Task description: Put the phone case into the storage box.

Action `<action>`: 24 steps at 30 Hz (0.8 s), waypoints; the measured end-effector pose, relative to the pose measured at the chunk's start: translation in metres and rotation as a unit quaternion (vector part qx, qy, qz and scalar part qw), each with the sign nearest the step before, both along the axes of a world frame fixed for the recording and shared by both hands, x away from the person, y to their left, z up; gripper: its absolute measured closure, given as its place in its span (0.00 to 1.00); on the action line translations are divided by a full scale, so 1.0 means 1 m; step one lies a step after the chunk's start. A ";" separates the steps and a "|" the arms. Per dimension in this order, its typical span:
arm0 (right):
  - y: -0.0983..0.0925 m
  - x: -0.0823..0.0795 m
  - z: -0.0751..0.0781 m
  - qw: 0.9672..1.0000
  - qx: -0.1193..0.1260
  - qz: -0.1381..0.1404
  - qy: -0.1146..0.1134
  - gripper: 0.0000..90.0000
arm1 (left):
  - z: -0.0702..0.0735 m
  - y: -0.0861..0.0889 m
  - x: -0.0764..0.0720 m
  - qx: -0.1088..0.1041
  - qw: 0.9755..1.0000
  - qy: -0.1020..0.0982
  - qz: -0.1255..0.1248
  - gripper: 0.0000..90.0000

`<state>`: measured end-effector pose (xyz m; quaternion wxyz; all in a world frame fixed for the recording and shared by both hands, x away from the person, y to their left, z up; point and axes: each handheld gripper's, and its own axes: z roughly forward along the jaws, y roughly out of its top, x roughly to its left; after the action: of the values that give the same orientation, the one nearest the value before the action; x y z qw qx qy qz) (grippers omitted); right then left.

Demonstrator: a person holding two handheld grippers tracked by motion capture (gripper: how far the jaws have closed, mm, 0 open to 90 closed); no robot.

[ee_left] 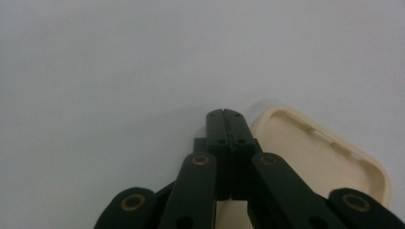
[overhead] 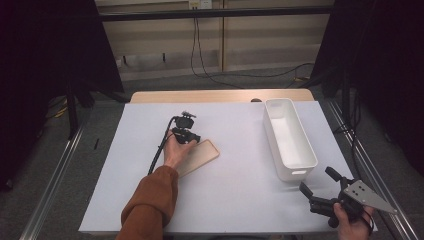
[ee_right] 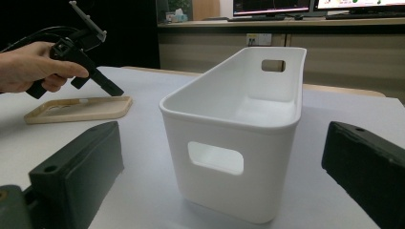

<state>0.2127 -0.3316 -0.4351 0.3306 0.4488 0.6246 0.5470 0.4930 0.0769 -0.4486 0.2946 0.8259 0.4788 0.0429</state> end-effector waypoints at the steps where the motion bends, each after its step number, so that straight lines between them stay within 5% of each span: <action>1: 0.000 0.000 0.000 1.000 -0.001 0.001 0.000 0.00 | 0.000 -0.001 -0.001 0.001 1.000 -0.002 -0.002 1.00; 24: -0.001 0.000 0.000 1.000 0.000 -0.003 0.000 0.00 | 0.001 -0.005 -0.019 -0.005 1.000 0.003 -0.030 1.00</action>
<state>0.2129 -0.3322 -0.4350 0.3320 0.4506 0.6237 0.5457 0.4743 0.0723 -0.4477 0.2984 0.8386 0.4548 0.0293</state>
